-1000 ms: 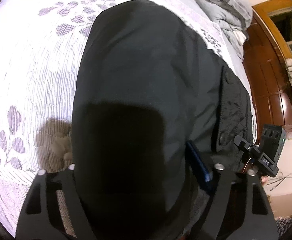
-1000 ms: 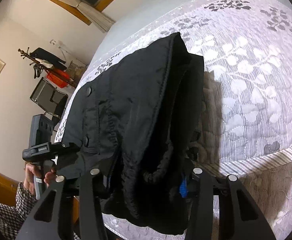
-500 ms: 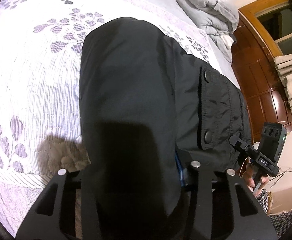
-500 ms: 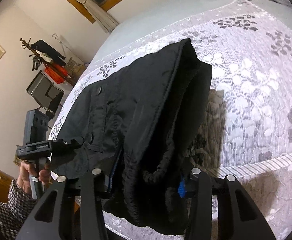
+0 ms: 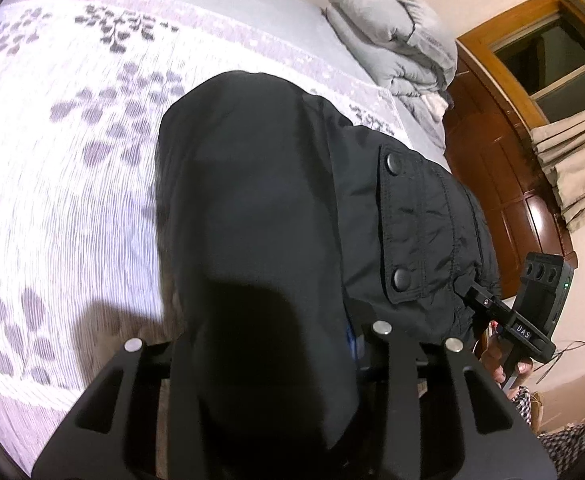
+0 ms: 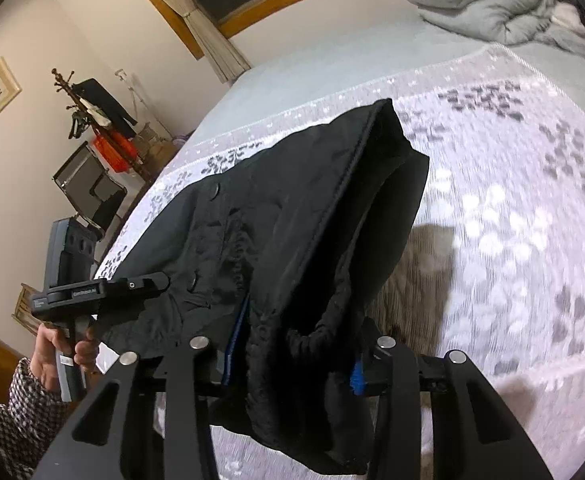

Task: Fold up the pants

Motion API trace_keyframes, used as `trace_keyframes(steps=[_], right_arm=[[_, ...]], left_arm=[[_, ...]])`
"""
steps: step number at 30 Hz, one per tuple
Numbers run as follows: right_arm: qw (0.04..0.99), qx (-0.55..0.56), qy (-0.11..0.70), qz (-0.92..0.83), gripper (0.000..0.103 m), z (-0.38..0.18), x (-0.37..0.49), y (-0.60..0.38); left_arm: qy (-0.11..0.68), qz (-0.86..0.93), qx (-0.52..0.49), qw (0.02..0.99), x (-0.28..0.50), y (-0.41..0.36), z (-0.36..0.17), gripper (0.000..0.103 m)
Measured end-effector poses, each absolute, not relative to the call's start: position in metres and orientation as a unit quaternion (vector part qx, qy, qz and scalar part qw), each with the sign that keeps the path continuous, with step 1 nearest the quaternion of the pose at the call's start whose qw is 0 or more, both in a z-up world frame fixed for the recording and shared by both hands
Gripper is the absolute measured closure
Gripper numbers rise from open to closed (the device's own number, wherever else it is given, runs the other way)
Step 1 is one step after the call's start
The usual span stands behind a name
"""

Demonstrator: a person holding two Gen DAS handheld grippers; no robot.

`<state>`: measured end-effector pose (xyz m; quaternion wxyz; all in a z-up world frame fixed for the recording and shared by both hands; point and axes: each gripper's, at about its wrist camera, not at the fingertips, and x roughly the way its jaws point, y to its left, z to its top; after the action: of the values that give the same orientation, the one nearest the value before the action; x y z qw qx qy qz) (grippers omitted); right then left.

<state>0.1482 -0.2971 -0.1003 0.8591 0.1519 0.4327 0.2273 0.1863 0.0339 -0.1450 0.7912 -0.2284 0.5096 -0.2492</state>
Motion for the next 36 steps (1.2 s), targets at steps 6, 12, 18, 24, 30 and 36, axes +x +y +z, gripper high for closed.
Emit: trace_keyframes(steps=[6,12,18,24,30,36], right_arm=[[0.872,0.139,0.405,0.237,0.062,-0.083,0.189,-0.294],[0.868,0.136,0.409,0.244,0.062,-0.085,0.239,-0.289],[0.855,0.136,0.438,0.244,0.062,-0.116,0.278,-0.285],[0.844,0.149,0.459,0.235,0.062,-0.142,0.295,-0.288],[0.836,0.164,0.474,0.222,0.048,-0.157,0.298,-0.294],[0.837,0.172,0.476,0.209,0.037,-0.161,0.296,-0.300]], left_arm=[[0.479,-0.247,-0.228,0.811,0.212,0.038,-0.128,0.068],[0.466,-0.230,-0.223,0.825,0.247,0.041,-0.122,0.068],[0.484,-0.209,-0.219,0.821,0.277,0.045,-0.147,0.067],[0.489,-0.202,-0.224,0.818,0.285,0.049,-0.163,0.063],[0.492,-0.192,-0.215,0.822,0.284,0.046,-0.170,0.044],[0.497,-0.174,-0.197,0.827,0.279,0.047,-0.171,0.027]])
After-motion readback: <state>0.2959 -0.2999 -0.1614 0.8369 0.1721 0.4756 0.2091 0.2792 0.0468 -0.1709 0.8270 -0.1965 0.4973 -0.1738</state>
